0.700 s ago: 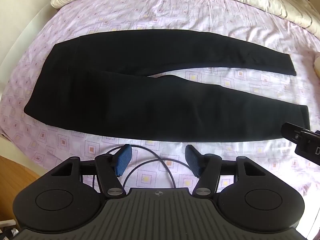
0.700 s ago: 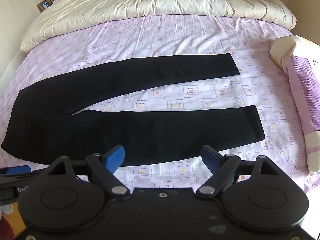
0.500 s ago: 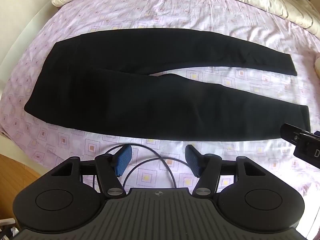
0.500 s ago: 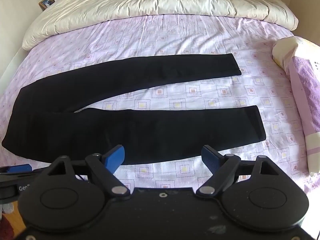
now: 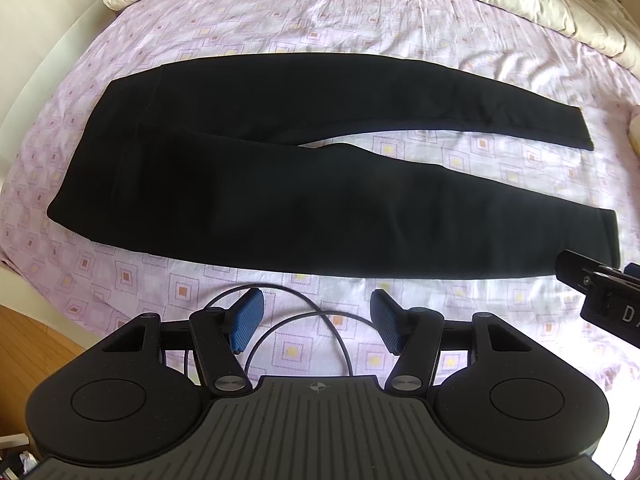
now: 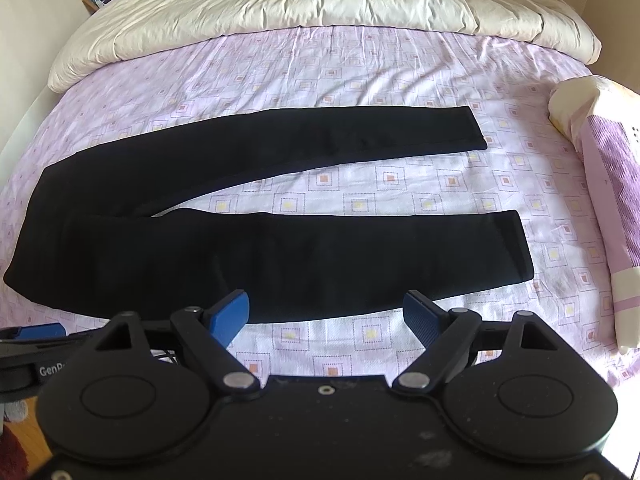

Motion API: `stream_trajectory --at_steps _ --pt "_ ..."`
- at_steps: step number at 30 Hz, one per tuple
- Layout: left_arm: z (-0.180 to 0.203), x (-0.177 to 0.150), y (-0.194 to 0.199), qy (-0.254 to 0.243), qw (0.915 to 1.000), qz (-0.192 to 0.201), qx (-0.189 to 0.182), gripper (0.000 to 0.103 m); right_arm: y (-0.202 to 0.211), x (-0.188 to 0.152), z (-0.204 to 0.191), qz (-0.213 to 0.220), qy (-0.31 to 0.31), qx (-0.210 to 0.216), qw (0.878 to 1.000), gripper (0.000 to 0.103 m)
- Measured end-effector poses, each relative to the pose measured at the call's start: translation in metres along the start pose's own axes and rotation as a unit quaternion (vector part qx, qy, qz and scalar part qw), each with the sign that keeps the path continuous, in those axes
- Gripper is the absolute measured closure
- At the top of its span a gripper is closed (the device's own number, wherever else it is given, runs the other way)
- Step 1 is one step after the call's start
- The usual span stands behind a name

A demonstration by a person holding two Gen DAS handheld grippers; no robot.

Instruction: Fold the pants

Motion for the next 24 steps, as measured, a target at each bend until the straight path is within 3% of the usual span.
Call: stream_trajectory --at_steps 24 --pt "-0.008 0.000 -0.004 0.023 0.9997 0.003 -0.003 0.045 -0.014 -0.001 -0.002 -0.022 -0.006 0.024 0.999 0.015"
Point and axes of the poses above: each gripper's, at about its wrist camera, not at the fingertips, and y roughly against the way its jaws point, z to its right, x to its top, the point moved 5 cm from there along -y, roughly the way its jaws point, and after that the axes turned 10 degrees about x, right-handed, at the moved point
